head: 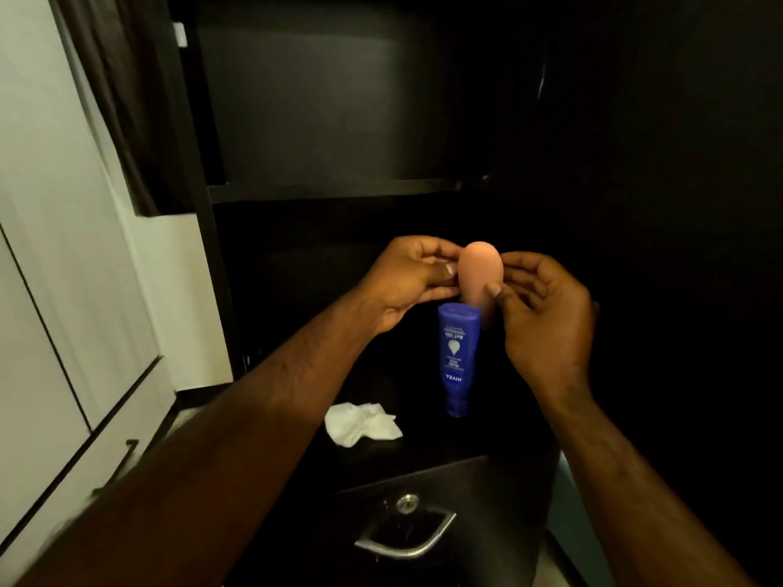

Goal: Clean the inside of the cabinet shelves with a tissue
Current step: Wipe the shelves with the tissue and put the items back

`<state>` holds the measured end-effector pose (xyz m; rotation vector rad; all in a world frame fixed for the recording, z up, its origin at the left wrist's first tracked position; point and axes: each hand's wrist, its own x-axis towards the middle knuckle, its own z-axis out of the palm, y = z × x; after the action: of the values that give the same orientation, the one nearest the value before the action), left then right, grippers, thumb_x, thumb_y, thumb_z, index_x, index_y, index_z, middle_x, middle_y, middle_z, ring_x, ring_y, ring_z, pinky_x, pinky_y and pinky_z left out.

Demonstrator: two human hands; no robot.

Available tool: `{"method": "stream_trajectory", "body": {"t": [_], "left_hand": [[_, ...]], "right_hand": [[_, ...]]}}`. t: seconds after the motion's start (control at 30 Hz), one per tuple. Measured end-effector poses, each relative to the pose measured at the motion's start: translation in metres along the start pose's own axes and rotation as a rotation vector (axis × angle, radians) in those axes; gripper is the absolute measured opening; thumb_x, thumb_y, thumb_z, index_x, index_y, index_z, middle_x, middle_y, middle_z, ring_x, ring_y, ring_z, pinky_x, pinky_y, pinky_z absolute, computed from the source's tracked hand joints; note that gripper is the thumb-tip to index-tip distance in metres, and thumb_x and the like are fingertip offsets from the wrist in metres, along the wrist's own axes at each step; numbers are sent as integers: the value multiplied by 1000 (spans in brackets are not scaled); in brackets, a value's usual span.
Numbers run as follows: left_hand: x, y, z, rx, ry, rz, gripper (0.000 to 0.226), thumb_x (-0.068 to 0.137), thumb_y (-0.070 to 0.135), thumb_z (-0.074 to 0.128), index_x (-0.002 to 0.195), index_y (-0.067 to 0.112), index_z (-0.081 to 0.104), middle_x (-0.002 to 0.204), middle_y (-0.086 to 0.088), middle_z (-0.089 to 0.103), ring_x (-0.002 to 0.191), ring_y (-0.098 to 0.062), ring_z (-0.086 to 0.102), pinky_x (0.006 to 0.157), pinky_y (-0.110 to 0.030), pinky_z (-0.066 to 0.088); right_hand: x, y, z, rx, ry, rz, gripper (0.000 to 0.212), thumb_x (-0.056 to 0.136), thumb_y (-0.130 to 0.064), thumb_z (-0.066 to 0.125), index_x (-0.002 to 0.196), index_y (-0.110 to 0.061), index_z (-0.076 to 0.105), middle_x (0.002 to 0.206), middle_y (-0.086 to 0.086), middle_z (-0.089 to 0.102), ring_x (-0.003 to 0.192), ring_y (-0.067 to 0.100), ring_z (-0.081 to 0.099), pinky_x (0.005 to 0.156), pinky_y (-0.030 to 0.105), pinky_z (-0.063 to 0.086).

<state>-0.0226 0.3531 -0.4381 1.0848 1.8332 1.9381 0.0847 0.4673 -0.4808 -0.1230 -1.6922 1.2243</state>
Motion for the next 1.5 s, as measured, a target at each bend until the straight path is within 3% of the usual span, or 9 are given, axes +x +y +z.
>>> {"method": "stream_trajectory", "body": {"t": [0.27, 0.53, 0.7, 0.9, 1.1, 1.17, 1.3, 1.5], "left_hand": [[1, 65, -13, -37, -5, 193, 17, 98, 0, 52, 105, 8, 66, 101, -9, 71, 98, -20, 69, 92, -36, 57], [8, 130, -52, 269, 176, 352, 28, 92, 0, 65, 117, 11, 63, 91, -3, 70, 91, -16, 67, 86, -36, 58], [26, 139, -87, 418, 353, 308, 32, 90, -1, 67, 121, 4, 60, 101, -24, 65, 91, -26, 66, 81, -39, 59], [43, 127, -114, 524, 494, 245, 33, 81, -2, 76, 110, 8, 62, 83, -10, 63, 82, -25, 66, 77, -42, 61], [54, 111, -123, 520, 495, 171, 33, 77, -6, 78, 102, 8, 61, 85, -15, 65, 81, -27, 66, 82, -49, 59], [56, 111, -124, 499, 475, 136, 31, 79, -7, 76, 101, 8, 59, 88, -16, 65, 83, -27, 65, 81, -46, 59], [60, 109, -129, 433, 427, 95, 33, 82, -11, 71, 107, 6, 57, 83, -9, 63, 76, -19, 64, 65, -27, 58], [58, 107, -130, 416, 407, 73, 36, 80, -11, 72, 109, 6, 57, 95, -15, 63, 84, -23, 65, 67, -27, 58]], "right_hand": [[42, -60, 7, 107, 19, -119, 29, 87, -4, 70, 108, -24, 65, 99, -13, 70, 91, -5, 67, 75, 12, 54], [114, -98, 57, 310, -111, -144, 29, 85, 3, 70, 108, -14, 65, 102, 2, 72, 93, 10, 71, 74, 22, 57], [156, -103, 108, 427, -234, -41, 23, 86, 6, 68, 103, -9, 65, 98, 15, 72, 92, 26, 72, 77, 37, 60], [168, -91, 150, 372, -284, 15, 20, 86, 4, 68, 104, -5, 66, 98, 17, 73, 93, 29, 72, 75, 36, 59], [167, -75, 159, 330, -332, 35, 23, 87, 7, 65, 109, 0, 64, 101, 19, 72, 93, 28, 71, 80, 39, 60], [169, -71, 161, 330, -344, 53, 27, 86, 8, 66, 110, -3, 62, 100, 17, 71, 93, 29, 71, 80, 40, 60], [171, -65, 162, 322, -396, 87, 40, 86, 9, 66, 123, -3, 57, 108, 15, 70, 98, 26, 70, 78, 38, 60], [169, -67, 157, 251, -477, 78, 40, 85, 9, 67, 121, -4, 59, 103, 10, 69, 91, 21, 69, 72, 29, 59]]}}
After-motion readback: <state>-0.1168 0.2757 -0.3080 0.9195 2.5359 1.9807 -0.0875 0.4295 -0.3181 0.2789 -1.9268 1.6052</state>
